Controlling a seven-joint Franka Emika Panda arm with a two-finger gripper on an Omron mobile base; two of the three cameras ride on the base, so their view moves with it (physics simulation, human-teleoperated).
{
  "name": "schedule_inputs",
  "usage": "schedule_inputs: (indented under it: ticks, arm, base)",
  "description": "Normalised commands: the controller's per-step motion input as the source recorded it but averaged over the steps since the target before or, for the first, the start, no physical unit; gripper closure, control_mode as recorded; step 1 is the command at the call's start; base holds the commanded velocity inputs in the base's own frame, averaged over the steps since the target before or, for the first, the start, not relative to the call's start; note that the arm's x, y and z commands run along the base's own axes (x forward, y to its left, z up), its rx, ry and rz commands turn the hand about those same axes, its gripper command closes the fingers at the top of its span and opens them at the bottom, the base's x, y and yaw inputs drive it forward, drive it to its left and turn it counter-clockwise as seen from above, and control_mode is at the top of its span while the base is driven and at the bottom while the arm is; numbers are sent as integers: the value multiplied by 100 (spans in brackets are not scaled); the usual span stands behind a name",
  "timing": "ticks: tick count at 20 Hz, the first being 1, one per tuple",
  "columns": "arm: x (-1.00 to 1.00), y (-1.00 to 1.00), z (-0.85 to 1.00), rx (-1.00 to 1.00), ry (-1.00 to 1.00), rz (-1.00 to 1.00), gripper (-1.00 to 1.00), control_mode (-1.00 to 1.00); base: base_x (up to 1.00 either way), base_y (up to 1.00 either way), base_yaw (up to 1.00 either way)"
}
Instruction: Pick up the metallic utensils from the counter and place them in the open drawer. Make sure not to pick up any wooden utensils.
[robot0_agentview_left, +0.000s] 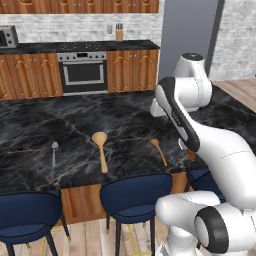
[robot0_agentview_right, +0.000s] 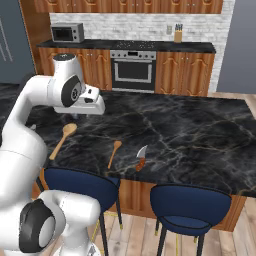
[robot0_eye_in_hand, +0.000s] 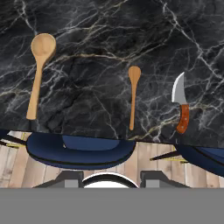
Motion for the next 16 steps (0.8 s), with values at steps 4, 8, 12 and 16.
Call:
schedule_inputs:
  ticks: [4, 8, 12, 16]
  arm:
    - [-36, 0, 0, 0, -3, 0, -100, -100]
    - [-78, 0, 0, 0, 0, -1, -100, -100]
    - [-54, -6, -14, -1, 1, -1, -100, -100]
    - [-15, -32, -27, -1, 1, 0, -100, -100]
  base:
    - [0, 0, 0]
    - [0, 0, 0]
    - [0, 0, 0]
    - [0, 0, 0]
